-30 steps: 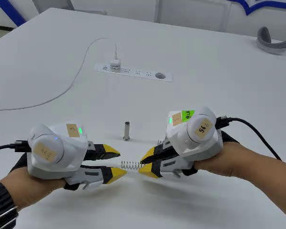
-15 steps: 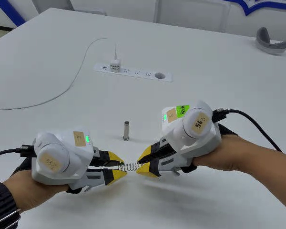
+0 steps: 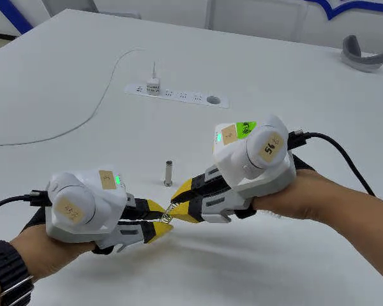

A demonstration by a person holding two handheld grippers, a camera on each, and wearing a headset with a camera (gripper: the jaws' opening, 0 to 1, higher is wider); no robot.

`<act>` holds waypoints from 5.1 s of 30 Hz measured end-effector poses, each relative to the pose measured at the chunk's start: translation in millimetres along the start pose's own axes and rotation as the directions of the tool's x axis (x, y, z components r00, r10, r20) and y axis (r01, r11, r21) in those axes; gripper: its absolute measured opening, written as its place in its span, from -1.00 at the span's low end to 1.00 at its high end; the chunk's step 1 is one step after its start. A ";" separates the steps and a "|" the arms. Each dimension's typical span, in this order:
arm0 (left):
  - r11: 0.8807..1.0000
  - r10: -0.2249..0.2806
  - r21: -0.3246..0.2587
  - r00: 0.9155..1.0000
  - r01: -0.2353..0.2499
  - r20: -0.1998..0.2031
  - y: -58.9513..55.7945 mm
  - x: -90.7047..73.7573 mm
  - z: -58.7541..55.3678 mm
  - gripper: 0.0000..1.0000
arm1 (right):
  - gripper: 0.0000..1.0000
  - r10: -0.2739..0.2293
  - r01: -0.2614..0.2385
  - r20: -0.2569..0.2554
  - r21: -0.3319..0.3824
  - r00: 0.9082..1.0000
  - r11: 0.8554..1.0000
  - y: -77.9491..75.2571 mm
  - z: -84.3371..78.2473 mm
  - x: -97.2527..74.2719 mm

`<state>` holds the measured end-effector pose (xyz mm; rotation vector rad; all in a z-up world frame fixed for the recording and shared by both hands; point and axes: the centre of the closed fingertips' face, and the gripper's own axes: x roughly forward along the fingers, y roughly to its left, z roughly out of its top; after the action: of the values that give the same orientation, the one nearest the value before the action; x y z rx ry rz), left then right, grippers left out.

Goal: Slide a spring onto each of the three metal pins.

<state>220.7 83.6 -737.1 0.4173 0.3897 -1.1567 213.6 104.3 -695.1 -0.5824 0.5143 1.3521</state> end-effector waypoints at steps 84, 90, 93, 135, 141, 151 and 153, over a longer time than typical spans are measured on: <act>0.954 0.175 -0.258 0.982 -0.151 0.071 30.9 -14.0 -6.3 0.04 | -0.77 -0.202 0.201 0.004 0.057 0.979 0.978 -102.1 27.6 -1.5; 0.953 0.175 -0.261 0.982 -0.151 0.071 30.7 -14.4 -7.2 0.04 | -0.77 -0.197 0.197 -0.007 0.064 0.980 0.978 -101.1 23.6 3.6; 0.952 0.177 -0.264 0.982 -0.153 0.070 31.0 -14.8 -7.8 0.03 | -0.77 -0.195 0.195 -0.014 0.065 0.981 0.979 -100.0 21.6 5.6; 0.950 0.183 -0.267 0.981 -0.160 0.062 32.2 -15.6 -11.2 0.01 | -0.76 -0.221 0.229 -0.073 0.139 0.973 0.963 -106.2 -17.9 38.8; 0.949 0.185 -0.269 0.981 -0.163 0.059 32.1 -16.3 -11.4 0.01 | -0.76 -0.226 0.234 -0.065 0.154 0.972 0.960 -107.5 -17.5 38.8; 0.951 0.184 -0.265 0.981 -0.162 0.060 32.1 -15.5 -9.4 0.01 | -0.70 -0.234 0.243 -0.069 0.152 0.970 0.958 -106.6 -20.0 35.8; 0.951 0.184 -0.264 0.981 -0.162 0.060 32.3 -15.3 -9.4 0.01 | -0.69 -0.241 0.248 -0.065 0.157 0.968 0.956 -106.7 -20.8 32.5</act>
<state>244.7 111.6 -733.8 0.1699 0.4157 -0.9340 323.8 102.1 -722.2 -0.5239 0.5655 1.0526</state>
